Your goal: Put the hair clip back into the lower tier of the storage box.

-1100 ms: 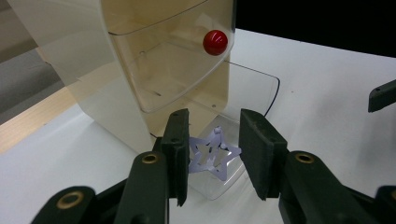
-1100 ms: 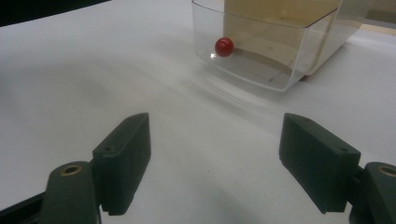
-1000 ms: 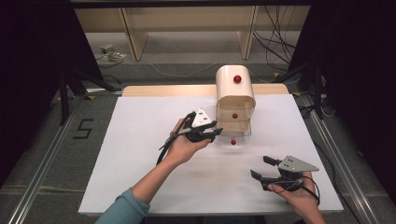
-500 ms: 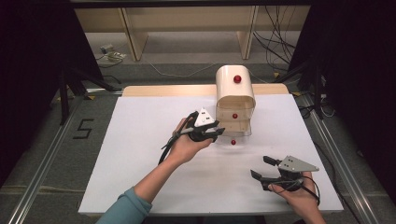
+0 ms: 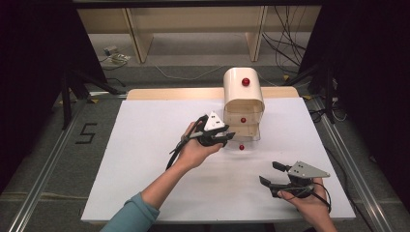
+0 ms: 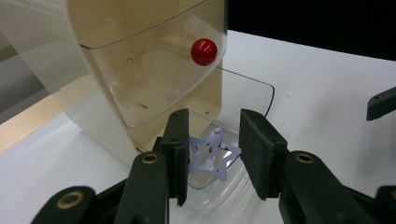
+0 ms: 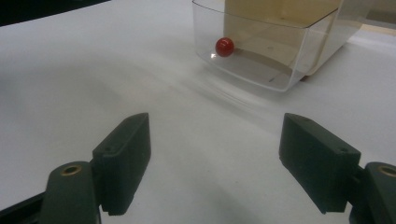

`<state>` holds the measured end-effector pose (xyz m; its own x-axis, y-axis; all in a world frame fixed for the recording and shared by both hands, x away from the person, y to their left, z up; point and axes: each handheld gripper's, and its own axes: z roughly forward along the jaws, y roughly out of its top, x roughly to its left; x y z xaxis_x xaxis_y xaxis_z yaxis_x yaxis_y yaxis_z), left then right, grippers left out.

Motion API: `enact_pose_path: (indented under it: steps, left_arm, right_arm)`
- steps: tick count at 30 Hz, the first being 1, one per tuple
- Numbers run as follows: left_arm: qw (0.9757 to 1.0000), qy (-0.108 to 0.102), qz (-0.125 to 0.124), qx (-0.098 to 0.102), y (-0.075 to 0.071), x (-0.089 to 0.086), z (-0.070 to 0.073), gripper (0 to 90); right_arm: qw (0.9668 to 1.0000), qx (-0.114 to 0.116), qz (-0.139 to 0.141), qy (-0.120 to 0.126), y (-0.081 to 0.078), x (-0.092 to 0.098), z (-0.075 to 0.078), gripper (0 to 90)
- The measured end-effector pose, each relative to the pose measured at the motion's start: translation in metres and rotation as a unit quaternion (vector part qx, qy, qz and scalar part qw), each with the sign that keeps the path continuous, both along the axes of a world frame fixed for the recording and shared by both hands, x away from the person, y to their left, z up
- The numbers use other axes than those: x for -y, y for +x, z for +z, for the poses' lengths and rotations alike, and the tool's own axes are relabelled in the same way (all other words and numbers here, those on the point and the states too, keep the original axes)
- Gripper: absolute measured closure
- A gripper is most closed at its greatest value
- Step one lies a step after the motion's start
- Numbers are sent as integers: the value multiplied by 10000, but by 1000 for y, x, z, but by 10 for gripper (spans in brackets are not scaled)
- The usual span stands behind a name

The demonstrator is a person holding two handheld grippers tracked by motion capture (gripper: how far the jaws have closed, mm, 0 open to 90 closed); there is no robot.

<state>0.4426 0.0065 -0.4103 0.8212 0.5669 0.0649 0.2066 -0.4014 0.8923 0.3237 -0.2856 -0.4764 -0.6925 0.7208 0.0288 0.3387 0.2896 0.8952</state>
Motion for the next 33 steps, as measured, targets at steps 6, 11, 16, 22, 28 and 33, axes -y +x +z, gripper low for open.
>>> enact_pose_path:
  steps: [6,11,16,22,28,33]
  left_arm:
    - [10000,10,-11,-3,1,3,0,640]
    - [10000,-3,-16,-28,3,5,-2,640]
    - [10000,-19,-36,-50,5,8,-3,640]
    - [10000,-21,-43,-70,6,11,-4,640]
    - [10000,-7,-58,-62,7,12,-4,639]
    - [9999,-2,-64,-79,8,15,-4,639]
  right_arm:
    - [10000,-1,-3,4,0,0,0,255]
    - [10000,-4,-2,-1,0,0,0,255]
    - [10000,-10,-13,-4,0,0,0,255]
    - [10000,-12,-19,4,0,0,0,255]
    - [10000,17,-5,0,0,0,0,255]
    - [10000,12,-7,6,0,0,0,255]
